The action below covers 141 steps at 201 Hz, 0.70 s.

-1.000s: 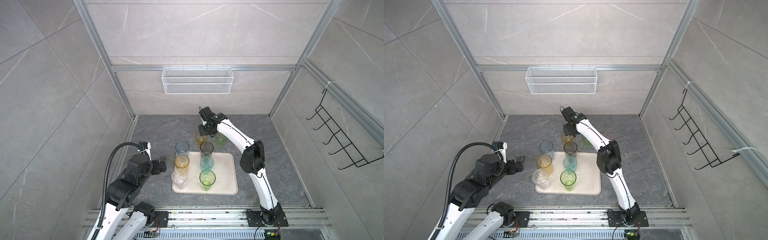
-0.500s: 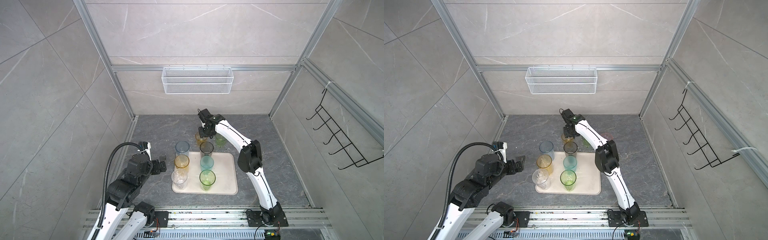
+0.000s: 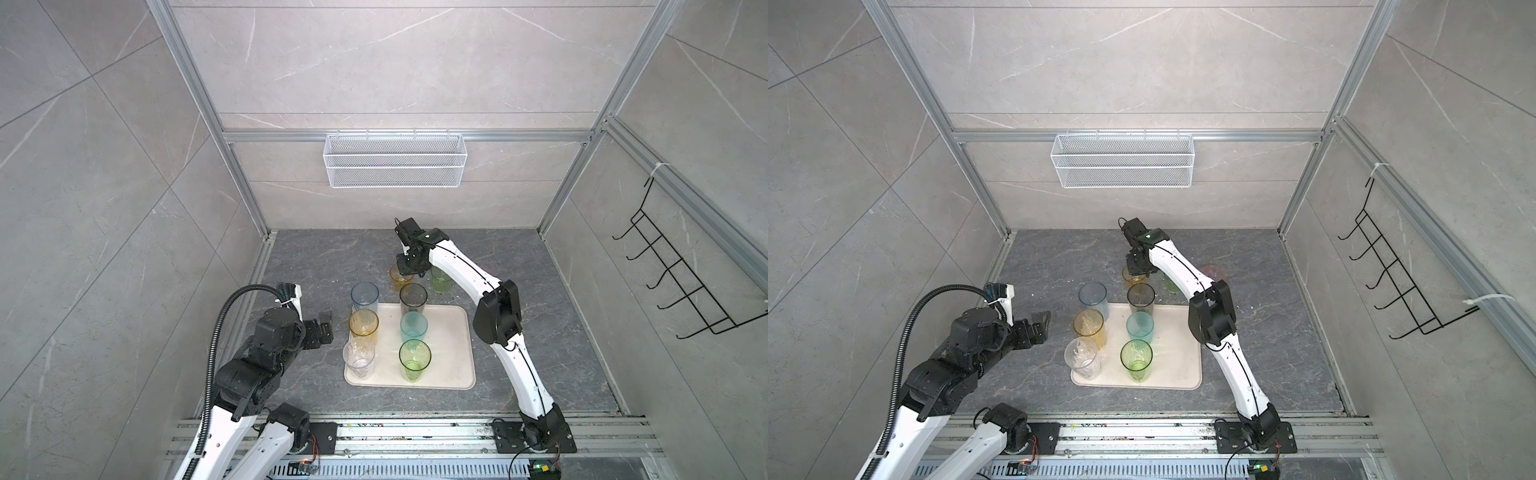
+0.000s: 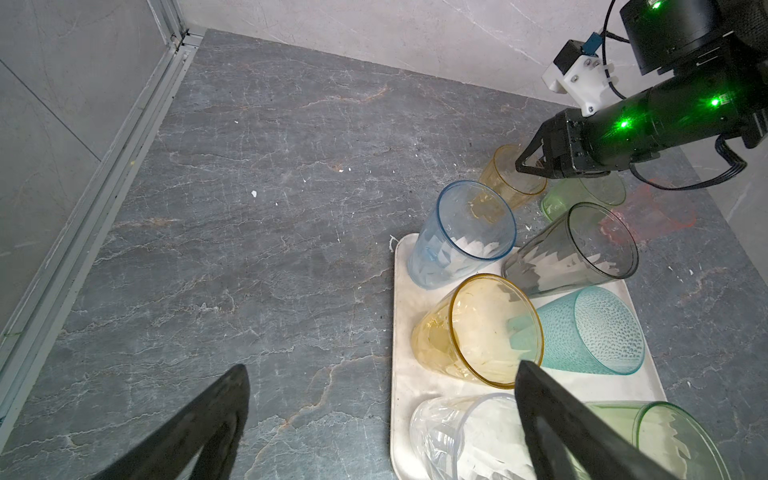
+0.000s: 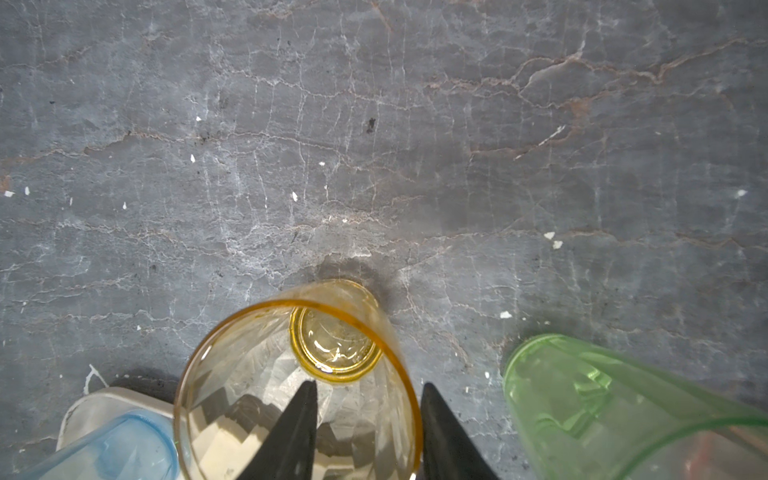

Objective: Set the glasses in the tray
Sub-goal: 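Lower the right gripper onto the amber cup's rim and close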

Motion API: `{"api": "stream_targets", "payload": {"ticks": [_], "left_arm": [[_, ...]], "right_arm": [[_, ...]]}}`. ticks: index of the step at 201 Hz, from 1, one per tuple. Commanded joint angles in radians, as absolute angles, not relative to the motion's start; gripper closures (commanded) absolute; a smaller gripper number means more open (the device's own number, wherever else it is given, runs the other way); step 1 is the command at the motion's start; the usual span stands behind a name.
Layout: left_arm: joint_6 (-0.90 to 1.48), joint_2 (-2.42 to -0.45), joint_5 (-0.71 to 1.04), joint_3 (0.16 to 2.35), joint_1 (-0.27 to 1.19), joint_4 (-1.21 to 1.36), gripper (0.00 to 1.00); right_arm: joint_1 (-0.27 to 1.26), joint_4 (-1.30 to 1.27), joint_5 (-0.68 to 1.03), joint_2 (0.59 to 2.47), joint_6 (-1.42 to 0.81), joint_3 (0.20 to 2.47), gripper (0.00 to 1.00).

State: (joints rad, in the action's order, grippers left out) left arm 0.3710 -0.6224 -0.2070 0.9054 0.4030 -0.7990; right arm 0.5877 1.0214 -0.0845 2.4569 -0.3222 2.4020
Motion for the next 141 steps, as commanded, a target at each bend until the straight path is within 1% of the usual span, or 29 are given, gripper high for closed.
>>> {"api": "stream_targets", "payload": {"ticks": [1,58,109,124,141], "left_arm": [[0.383,-0.622,-0.213,0.908,0.399,-0.777,0.0],[0.384,-0.621,-0.211,0.907,0.399,-0.776,0.0],[0.385,-0.621,-0.212,0.907,0.399,-0.777,0.0],[0.384,-0.621,-0.212,0.906,0.399,-0.775,0.0],[0.385,-0.621,-0.212,0.907,0.399,-0.777,0.0]], "right_arm": [[0.585,1.043,-0.074,2.485,-0.339,2.433,0.62],[0.584,1.059,-0.071,2.504,-0.341,2.462,0.76],[0.585,1.086,-0.075,2.519,-0.344,2.499,0.83],[0.585,1.092,-0.074,2.519,-0.342,2.508,0.86],[0.586,1.097,-0.074,2.519,-0.341,2.514,0.87]]}}
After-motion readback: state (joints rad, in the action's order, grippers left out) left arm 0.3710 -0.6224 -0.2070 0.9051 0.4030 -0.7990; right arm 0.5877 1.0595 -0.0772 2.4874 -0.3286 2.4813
